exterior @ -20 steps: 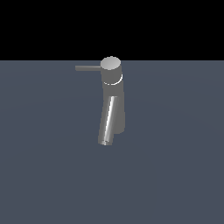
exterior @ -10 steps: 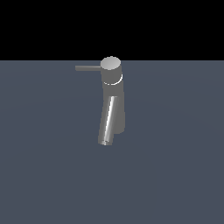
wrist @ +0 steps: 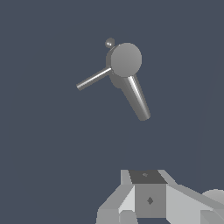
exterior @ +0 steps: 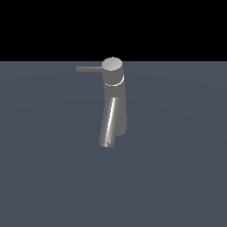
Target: Turn on the faucet by rotating a designated handle.
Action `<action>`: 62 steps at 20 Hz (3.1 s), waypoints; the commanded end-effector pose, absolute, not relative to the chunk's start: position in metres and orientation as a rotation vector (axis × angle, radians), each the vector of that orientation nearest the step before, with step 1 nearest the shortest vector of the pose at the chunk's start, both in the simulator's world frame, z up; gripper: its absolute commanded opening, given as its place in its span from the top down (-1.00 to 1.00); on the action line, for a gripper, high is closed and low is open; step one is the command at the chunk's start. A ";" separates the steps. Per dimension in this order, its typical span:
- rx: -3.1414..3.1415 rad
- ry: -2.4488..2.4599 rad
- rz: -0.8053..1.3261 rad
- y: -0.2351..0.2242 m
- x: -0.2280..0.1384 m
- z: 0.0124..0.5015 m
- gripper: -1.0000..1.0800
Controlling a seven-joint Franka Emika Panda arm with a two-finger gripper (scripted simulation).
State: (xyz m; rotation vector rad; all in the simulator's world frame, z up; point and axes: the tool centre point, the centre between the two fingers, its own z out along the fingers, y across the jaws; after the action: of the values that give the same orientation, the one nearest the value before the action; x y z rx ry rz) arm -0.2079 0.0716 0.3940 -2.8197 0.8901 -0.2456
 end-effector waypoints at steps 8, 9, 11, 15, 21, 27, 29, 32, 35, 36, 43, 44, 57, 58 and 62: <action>-2.625 1.205 -0.345 0.089 -0.172 0.364 1.00; -2.603 1.235 -0.354 0.091 -0.168 0.362 1.00; -2.558 1.295 -0.373 0.093 -0.159 0.356 1.00; -2.463 1.411 -0.411 0.098 -0.141 0.346 1.00; -2.314 1.573 -0.462 0.101 -0.114 0.331 1.00; -2.173 1.706 -0.504 0.101 -0.088 0.320 1.00; -2.130 1.744 -0.516 0.100 -0.080 0.317 1.00; -2.067 1.797 -0.533 0.099 -0.069 0.313 1.00; -2.009 1.844 -0.549 0.097 -0.059 0.309 1.00; -1.991 1.858 -0.553 0.096 -0.056 0.308 1.00; -1.873 1.948 -0.584 0.090 -0.037 0.301 1.00; -1.859 1.959 -0.588 0.089 -0.035 0.300 1.00; -1.752 2.037 -0.618 0.080 -0.018 0.294 1.00; -1.748 2.040 -0.619 0.080 -0.017 0.293 1.00; -1.740 2.047 -0.622 0.079 -0.016 0.293 1.00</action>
State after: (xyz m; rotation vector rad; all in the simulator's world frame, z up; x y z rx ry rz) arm -0.0161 0.0791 0.2930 -1.7427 2.0445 -0.6207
